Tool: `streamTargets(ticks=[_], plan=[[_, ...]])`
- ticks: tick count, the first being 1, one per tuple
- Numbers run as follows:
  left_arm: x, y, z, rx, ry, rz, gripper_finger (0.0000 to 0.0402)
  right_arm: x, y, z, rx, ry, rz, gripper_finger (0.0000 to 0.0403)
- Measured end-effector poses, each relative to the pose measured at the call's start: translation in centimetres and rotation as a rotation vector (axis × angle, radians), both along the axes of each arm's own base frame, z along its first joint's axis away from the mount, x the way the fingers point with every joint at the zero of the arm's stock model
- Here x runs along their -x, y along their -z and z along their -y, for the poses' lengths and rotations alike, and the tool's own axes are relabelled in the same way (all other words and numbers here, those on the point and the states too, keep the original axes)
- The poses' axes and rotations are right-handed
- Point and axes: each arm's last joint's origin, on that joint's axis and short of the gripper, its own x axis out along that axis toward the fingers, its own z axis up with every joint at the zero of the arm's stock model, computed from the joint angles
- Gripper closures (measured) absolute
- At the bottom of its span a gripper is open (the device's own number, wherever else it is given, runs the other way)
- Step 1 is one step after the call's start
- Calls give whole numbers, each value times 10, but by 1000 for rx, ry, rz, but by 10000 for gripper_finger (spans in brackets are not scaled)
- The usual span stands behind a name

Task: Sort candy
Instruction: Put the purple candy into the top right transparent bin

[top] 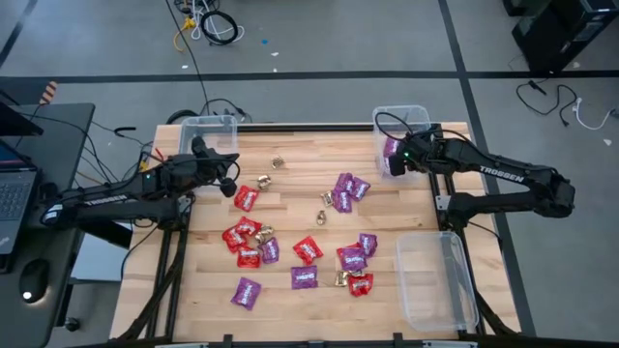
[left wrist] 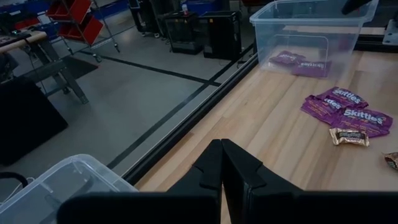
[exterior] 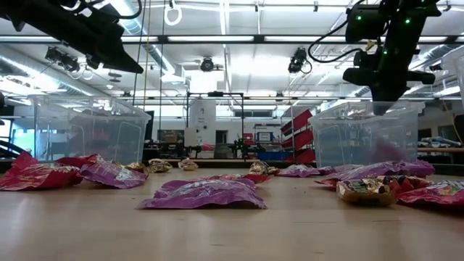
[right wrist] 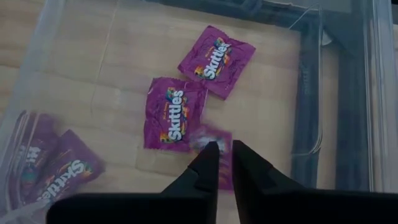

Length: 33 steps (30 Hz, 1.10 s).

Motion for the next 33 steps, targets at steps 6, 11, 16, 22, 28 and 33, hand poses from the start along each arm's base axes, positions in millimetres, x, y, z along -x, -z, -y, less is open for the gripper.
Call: streamTargets(ticks=[6,11,16,22,28,33], plan=[[0,1,0,7,-1,-11,393,0,0,0,1,-8,-5,357],[0,1,0,8,-2,-10,393,-3,-11,0,20,-37,16,359],[0,1,0,8,-2,-9,393,-19,-36,-2,116,-169,118,359],[0,1,0,9,-2,-9,393,-53,-58,-17,270,-571,297,362],[0,1,0,9,-2,-9,393,-87,-55,-39,320,-849,342,362],[0,1,0,9,-2,-8,393,-114,-28,-56,266,-1025,221,363]])
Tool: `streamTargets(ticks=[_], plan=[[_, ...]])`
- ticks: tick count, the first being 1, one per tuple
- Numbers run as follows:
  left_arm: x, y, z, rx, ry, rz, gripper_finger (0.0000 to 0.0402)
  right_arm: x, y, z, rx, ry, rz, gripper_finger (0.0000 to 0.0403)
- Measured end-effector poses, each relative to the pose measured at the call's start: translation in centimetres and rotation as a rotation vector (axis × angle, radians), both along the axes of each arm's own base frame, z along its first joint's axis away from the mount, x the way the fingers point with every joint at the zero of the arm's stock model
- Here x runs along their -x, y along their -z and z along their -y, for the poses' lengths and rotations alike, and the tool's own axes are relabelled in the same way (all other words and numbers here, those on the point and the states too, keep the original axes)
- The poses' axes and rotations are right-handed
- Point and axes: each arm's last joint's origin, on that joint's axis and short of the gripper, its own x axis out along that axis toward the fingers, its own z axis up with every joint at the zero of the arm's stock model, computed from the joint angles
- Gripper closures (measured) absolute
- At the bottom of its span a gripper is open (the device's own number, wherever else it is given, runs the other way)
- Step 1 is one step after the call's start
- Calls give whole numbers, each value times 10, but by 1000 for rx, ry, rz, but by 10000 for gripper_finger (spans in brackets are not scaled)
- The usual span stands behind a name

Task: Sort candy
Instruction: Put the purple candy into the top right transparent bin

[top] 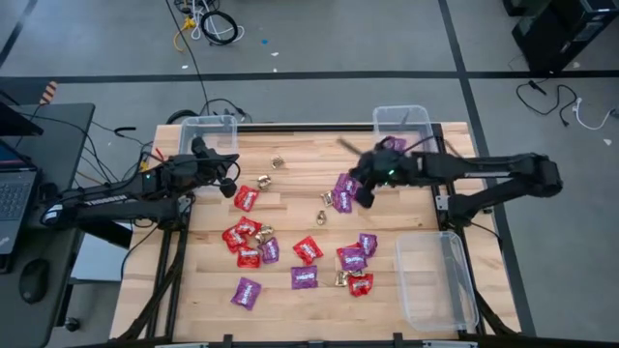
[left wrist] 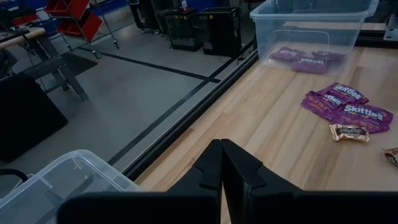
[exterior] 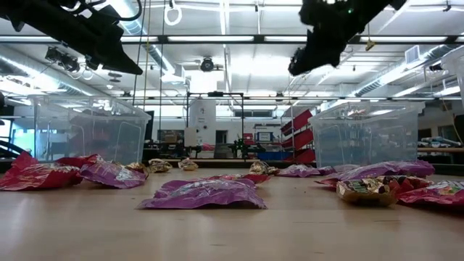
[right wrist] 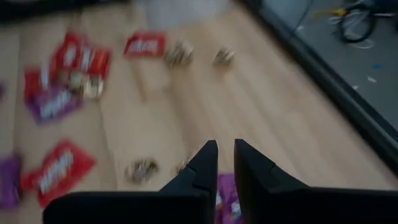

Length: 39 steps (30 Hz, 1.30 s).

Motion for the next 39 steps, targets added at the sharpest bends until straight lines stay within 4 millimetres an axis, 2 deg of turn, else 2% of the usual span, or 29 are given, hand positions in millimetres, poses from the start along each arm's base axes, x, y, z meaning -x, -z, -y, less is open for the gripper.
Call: streamTargets(ticks=[9,21,39], plan=[[0,0,0,15,-6,12,393,-35,50,-15,54,-104,-196,357],[0,0,0,16,-6,13,393,-51,99,-25,70,-144,-390,326],[0,0,0,15,-7,13,393,-56,132,-25,86,-156,-528,250]])
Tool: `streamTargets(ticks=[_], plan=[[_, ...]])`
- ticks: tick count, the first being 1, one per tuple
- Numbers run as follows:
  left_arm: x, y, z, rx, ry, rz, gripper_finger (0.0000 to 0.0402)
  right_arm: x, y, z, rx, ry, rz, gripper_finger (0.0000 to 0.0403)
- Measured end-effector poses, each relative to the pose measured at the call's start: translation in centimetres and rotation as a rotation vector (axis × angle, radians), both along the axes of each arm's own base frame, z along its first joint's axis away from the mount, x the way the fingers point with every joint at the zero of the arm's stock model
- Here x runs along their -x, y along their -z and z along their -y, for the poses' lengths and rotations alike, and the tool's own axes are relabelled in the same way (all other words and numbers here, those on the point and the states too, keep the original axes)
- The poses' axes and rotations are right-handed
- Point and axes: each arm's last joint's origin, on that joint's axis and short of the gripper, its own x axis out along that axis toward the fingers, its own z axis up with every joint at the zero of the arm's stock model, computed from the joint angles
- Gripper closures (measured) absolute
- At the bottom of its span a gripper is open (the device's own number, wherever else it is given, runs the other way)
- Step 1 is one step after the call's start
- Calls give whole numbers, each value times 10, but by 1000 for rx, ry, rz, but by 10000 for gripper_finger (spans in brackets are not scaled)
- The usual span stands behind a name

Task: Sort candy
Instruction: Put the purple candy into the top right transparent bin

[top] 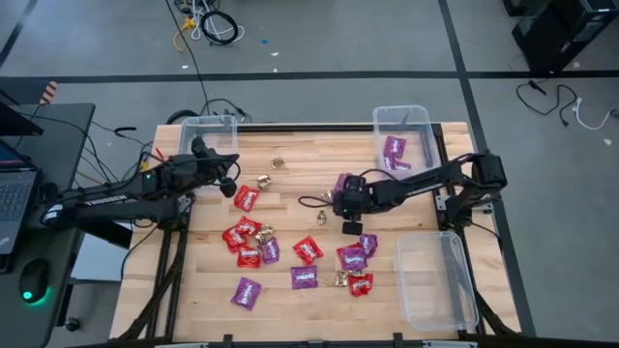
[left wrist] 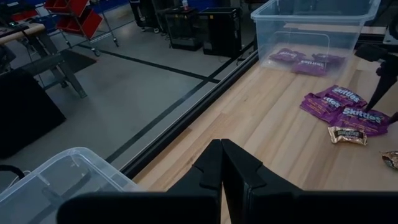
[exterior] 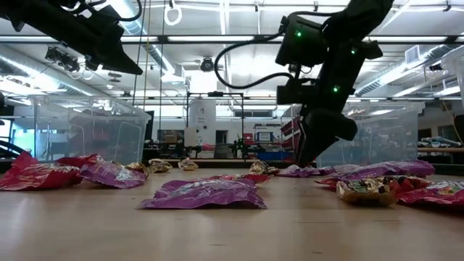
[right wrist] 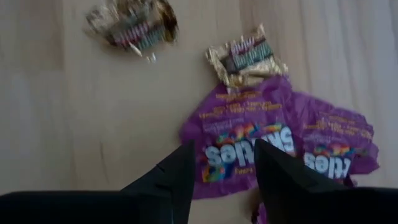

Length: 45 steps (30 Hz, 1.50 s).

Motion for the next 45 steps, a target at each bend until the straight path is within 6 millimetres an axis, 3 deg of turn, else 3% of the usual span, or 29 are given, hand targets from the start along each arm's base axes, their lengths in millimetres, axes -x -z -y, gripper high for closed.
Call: streamTargets(ticks=[15,26,31,45], plan=[[0,0,0,-3,1,-9,393,-4,17,1,-2,6,-41,258],[0,1,0,-3,1,-10,393,-5,17,0,-65,33,-22,390],[0,1,0,-3,1,-10,393,-6,17,-1,-85,50,-4,387],[0,1,0,-3,1,-12,393,-29,-20,-2,-103,28,-20,402]])
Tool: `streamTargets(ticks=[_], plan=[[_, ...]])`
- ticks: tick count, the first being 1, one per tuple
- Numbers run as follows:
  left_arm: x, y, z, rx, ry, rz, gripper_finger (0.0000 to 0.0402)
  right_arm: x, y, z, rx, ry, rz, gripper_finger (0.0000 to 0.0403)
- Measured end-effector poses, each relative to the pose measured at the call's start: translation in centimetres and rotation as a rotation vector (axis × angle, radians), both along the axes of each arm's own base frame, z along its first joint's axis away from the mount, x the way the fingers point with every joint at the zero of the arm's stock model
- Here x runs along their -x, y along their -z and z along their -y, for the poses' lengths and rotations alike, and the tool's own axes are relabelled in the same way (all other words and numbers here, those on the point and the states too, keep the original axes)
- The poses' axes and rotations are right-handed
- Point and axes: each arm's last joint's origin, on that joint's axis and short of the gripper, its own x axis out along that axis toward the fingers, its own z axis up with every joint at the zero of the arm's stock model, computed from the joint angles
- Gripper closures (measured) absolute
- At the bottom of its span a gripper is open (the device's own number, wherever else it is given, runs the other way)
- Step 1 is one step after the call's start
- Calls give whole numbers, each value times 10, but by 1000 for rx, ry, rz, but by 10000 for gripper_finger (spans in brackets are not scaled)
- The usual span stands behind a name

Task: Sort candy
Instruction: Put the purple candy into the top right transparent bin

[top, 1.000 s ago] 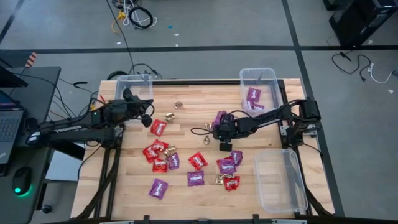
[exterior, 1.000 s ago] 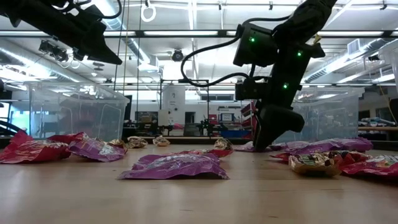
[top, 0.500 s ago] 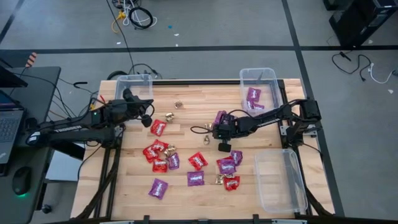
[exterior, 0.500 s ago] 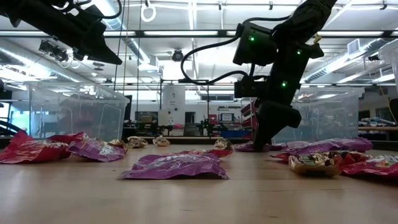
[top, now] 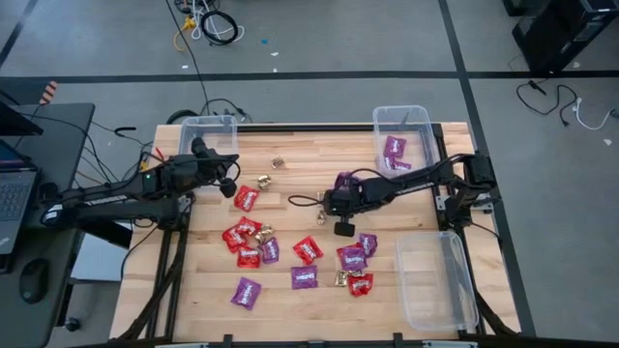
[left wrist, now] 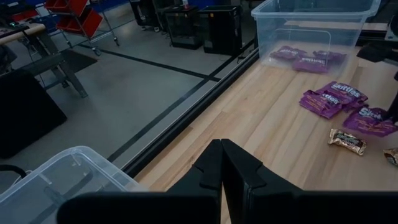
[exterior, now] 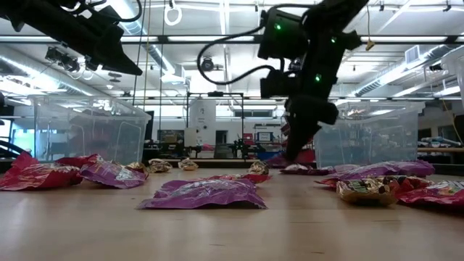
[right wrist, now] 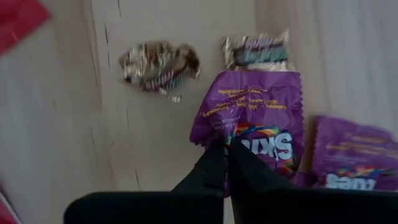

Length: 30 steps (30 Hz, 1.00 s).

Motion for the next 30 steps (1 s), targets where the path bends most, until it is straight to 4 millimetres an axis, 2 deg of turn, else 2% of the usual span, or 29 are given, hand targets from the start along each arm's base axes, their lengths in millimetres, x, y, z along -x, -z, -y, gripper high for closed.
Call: streamTargets(ticks=[7,14,22,26,30], plan=[[0,1,0,2,0,-9,393,-10,-28,0,18,-31,5,403],[1,2,0,6,0,-22,393,-3,-68,4,46,-80,115,403],[1,2,0,6,-1,-21,393,29,-128,21,96,-32,302,403],[1,2,0,7,-1,-20,393,54,-157,34,153,85,387,403],[1,2,0,7,-1,-20,393,85,-179,51,157,275,456,403]])
